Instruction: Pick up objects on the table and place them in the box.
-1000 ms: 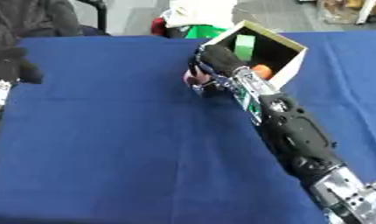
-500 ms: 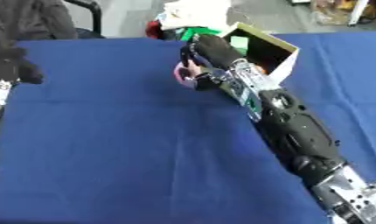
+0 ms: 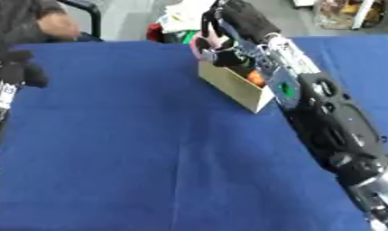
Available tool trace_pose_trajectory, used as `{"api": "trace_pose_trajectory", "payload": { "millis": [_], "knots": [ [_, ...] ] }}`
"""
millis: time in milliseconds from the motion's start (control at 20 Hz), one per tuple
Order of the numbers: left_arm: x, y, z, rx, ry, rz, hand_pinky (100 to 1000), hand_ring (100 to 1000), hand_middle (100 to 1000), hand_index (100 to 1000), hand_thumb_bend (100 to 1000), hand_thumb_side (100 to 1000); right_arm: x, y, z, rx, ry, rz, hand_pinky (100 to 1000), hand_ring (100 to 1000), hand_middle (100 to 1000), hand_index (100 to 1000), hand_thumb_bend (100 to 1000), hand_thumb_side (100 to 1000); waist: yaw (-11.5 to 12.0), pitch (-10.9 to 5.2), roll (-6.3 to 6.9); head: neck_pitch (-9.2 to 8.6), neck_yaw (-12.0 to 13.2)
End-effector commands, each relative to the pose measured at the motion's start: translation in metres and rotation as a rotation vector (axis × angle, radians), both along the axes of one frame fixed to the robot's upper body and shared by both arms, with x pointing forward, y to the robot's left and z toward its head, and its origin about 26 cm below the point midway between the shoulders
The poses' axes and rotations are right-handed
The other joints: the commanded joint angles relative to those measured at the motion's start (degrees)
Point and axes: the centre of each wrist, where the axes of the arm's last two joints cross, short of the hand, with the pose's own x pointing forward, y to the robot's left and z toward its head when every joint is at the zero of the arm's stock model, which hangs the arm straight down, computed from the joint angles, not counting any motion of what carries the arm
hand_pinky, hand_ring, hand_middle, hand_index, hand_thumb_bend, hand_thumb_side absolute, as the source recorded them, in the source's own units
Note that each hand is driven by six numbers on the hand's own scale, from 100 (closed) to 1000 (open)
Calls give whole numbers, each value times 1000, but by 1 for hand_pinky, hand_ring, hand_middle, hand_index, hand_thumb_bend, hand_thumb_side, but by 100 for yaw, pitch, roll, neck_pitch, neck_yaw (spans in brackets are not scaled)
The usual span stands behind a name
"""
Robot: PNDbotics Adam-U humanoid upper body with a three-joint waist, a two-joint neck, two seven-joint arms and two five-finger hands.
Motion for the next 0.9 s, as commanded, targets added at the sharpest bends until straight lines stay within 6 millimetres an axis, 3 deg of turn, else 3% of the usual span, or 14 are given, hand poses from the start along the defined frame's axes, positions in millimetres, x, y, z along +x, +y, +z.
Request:
{"api": "trace_pose_trajectory", "payload": {
  "millis": [50, 300, 500, 550, 700, 900],
  "knots": [
    [-1, 4, 8, 12, -30, 12, 635, 601, 567, 780, 240, 692, 6, -30, 6, 43, -10, -115, 694, 674, 309, 403, 100, 100, -20, -104, 5, -59, 41],
    [-1, 5, 8, 12, -30, 15, 635, 601, 567, 780, 240, 692, 15, -56, -21, 45, 39, -243, 715, 711, 417, 574, 100, 121, -74, -94, 19, -68, 80],
    [-1, 5, 8, 11, -31, 18, 635, 601, 567, 781, 241, 692, 17, -66, -37, -11, 91, -277, 742, 756, 568, 748, 100, 174, -108, -96, 35, -66, 97],
    [-1, 5, 8, 11, -31, 19, 635, 601, 567, 781, 240, 692, 17, -67, -38, -25, 99, -278, 744, 759, 577, 755, 100, 177, -117, -99, 38, -63, 99],
    [-1, 6, 8, 10, -31, 21, 635, 601, 568, 781, 242, 691, 17, -67, -38, -45, 109, -269, 764, 799, 725, 851, 100, 222, -156, -108, 38, -57, 115],
    [-1, 6, 8, 10, -30, 24, 635, 601, 568, 781, 241, 692, 12, -60, -27, -44, 76, -222, 768, 807, 745, 868, 100, 227, -211, -107, 31, -60, 144]
  ]
}}
